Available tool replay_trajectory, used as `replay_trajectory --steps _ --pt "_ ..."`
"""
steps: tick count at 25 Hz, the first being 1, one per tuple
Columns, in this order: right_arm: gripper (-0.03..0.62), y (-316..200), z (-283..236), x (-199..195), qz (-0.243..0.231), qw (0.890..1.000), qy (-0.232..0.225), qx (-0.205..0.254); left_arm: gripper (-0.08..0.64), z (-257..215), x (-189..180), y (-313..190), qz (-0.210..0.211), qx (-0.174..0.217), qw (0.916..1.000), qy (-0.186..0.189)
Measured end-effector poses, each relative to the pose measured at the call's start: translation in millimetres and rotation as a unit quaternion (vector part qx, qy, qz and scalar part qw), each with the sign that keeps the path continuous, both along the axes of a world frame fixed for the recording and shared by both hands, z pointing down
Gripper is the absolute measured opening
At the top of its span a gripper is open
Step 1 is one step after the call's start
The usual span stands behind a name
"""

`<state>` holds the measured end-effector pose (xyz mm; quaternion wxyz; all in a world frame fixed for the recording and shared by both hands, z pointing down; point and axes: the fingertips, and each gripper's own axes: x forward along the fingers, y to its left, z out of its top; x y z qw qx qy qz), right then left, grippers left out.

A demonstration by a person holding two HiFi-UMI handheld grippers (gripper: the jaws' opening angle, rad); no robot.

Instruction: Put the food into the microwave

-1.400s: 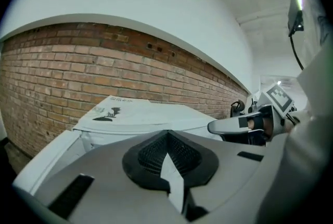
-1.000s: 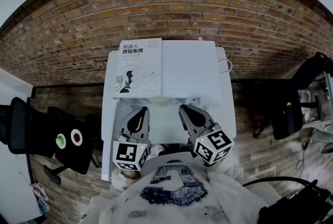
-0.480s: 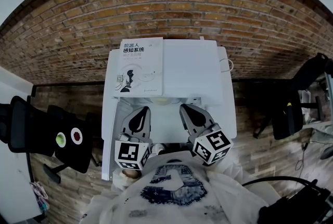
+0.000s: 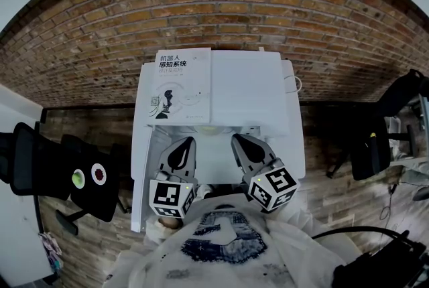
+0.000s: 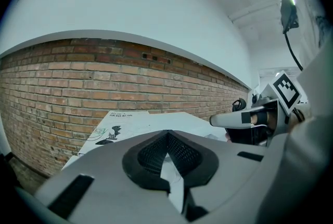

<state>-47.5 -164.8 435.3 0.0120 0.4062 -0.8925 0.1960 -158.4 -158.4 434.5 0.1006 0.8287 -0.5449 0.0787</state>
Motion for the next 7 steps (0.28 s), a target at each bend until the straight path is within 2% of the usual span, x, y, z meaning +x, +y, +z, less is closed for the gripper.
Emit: replay_trajectory --steps 7 --pt "0.012 -0.9 -0.3 -3.8 -0.003 1.0 0.003 0.001 0.008 -0.6 -5.7 -0.5 -0.005 0.0 1.0 -0.001"
